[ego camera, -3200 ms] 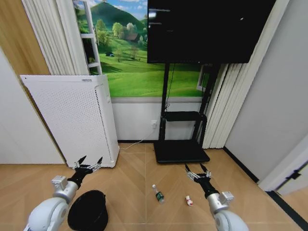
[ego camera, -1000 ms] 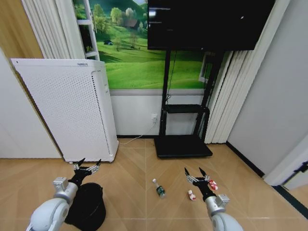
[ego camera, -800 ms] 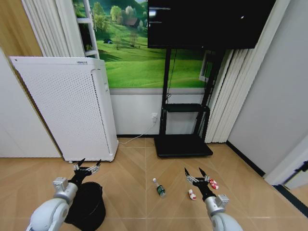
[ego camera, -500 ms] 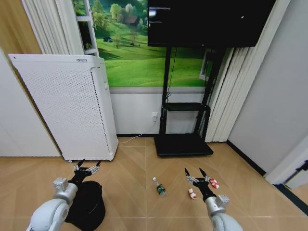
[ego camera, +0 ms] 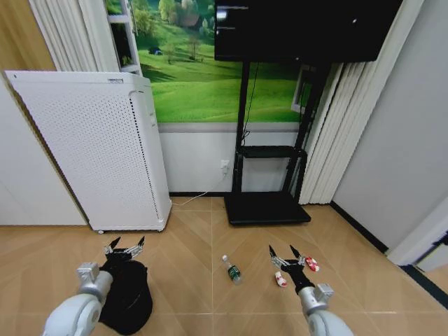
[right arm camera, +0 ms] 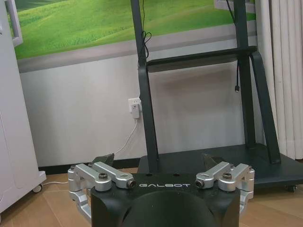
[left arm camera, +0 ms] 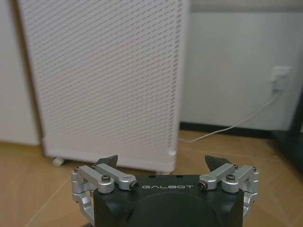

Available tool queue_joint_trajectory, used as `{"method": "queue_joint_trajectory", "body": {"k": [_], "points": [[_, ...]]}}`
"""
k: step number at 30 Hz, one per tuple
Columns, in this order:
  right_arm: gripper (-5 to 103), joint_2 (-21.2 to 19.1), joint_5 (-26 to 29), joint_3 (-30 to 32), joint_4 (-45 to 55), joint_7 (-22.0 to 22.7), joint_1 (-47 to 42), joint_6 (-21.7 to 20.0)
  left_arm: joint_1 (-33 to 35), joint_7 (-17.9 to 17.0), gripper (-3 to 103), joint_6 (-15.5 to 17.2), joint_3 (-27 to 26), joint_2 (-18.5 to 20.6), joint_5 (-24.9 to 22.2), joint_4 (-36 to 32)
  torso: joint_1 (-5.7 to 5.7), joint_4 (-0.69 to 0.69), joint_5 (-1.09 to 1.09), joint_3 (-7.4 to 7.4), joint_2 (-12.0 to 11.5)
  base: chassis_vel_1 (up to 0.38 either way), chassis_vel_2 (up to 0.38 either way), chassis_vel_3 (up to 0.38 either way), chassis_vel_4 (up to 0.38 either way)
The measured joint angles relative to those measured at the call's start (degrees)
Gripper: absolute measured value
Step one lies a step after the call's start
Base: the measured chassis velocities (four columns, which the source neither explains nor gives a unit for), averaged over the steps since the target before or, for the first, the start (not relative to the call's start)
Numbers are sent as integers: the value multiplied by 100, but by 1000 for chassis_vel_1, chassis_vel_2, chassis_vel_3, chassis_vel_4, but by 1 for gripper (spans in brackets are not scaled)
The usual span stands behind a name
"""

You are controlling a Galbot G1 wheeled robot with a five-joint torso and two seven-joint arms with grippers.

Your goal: Pick up the trash bin and place the garbage on the floor into it.

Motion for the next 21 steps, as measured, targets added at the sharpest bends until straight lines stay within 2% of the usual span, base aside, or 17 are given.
{"method": "queue_joint_trajectory", "body": {"k": [1,2,6,7,9,10,12,14,21], "points": [[100,8,-1,10,-19,0,-11,29,113,-347,100,127,-15,-103,-15,-36,0,1,-1,0,2,0,0,0,0],[100,10,-2,24,-28,0,-24,45,160,-486,100,195,-22,-147,-17,-39,0,3,-1,0,3,0,0,0,0],[100,2,16,93,-32,21,-93,80,364,-706,100,314,-50,-306,-9,12,-1,-2,0,0,11,0,0,0,0],[100,2,16,93,-32,21,-93,80,364,-706,100,314,-50,-306,-9,12,-1,-2,0,0,11,0,0,0,0],[100,-44,61,172,-42,50,-116,90,833,-737,100,547,-195,-498,-23,46,-1,-1,0,0,21,0,0,0,0],[100,-45,62,185,-53,59,-113,90,1007,-753,100,583,-245,-539,-46,46,-1,2,0,0,25,0,0,0,0],[100,-38,58,190,-74,75,-92,90,1196,-754,100,587,-325,-594,-59,28,-1,-2,-2,-1,29,0,0,0,0],[100,-22,24,149,-145,90,-31,86,1509,-745,100,627,-545,-724,-113,-16,-1,0,-1,-1,36,0,0,0,0],[100,-26,9,89,-333,98,46,90,1677,-702,100,622,-830,-875,-205,171,-1,0,-2,-1,44,0,0,0,0]]}}
